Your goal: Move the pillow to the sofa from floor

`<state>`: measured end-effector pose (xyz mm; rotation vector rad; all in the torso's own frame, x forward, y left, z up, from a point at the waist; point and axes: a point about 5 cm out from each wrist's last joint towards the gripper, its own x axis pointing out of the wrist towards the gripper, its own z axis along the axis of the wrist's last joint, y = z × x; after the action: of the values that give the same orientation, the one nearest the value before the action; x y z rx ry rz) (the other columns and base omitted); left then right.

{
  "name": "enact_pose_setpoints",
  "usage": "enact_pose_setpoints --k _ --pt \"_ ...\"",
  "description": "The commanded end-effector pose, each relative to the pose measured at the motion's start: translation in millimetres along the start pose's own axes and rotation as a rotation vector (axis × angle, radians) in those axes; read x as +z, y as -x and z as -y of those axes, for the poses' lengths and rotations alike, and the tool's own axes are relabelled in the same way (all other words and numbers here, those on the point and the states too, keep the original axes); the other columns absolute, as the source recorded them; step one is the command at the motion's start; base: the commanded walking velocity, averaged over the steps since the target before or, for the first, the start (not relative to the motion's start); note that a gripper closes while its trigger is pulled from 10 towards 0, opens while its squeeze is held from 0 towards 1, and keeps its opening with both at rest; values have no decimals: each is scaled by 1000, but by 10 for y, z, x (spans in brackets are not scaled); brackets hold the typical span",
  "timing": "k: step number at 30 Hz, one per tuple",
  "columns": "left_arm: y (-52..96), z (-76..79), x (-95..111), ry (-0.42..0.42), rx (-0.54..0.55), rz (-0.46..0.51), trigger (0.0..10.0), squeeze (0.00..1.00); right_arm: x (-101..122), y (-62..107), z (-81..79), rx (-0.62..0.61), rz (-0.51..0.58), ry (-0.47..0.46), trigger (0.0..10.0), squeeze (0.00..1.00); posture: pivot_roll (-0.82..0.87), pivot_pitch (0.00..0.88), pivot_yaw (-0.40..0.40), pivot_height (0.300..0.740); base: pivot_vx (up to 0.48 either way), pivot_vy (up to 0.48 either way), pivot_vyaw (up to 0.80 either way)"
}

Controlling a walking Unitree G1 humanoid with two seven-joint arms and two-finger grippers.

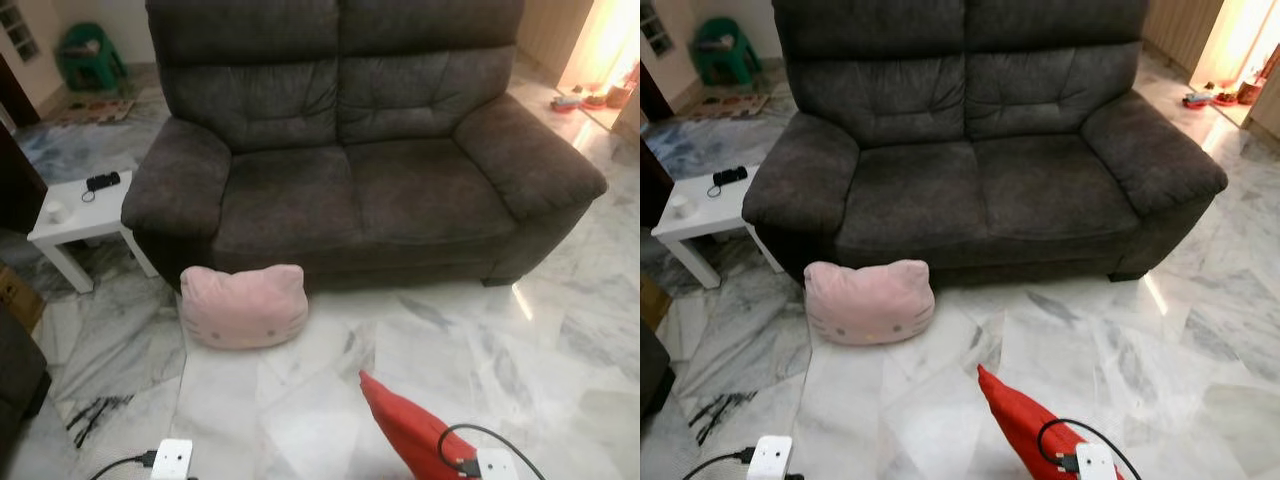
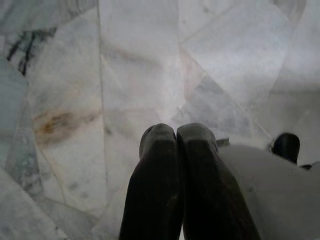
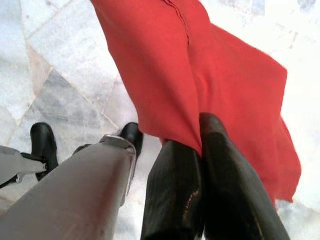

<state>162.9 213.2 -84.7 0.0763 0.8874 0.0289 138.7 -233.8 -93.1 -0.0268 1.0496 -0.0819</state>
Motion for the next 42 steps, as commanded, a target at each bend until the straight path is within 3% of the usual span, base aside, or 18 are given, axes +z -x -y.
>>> enact_pose_setpoints --k 1,15,31,42 --pt "17 44 -95 -11 -9 -39 10000 0 166 -26 -56 34 67 -19 10000 0 1 74 -10 740 0 0 0" --pt "16 44 -91 22 -1 -34 10000 0 191 -32 -70 37 72 -20 10000 0 -1 72 -13 740 0 0 0" --pt "14 58 -89 23 -5 -33 10000 0 224 -38 -84 42 79 -16 10000 0 0 71 -14 740 0 394 0" --pt "3 72 -55 10 -14 -24 10000 0 255 -41 -83 40 89 -20 10000 0 0 72 -10 740 0 0 0"
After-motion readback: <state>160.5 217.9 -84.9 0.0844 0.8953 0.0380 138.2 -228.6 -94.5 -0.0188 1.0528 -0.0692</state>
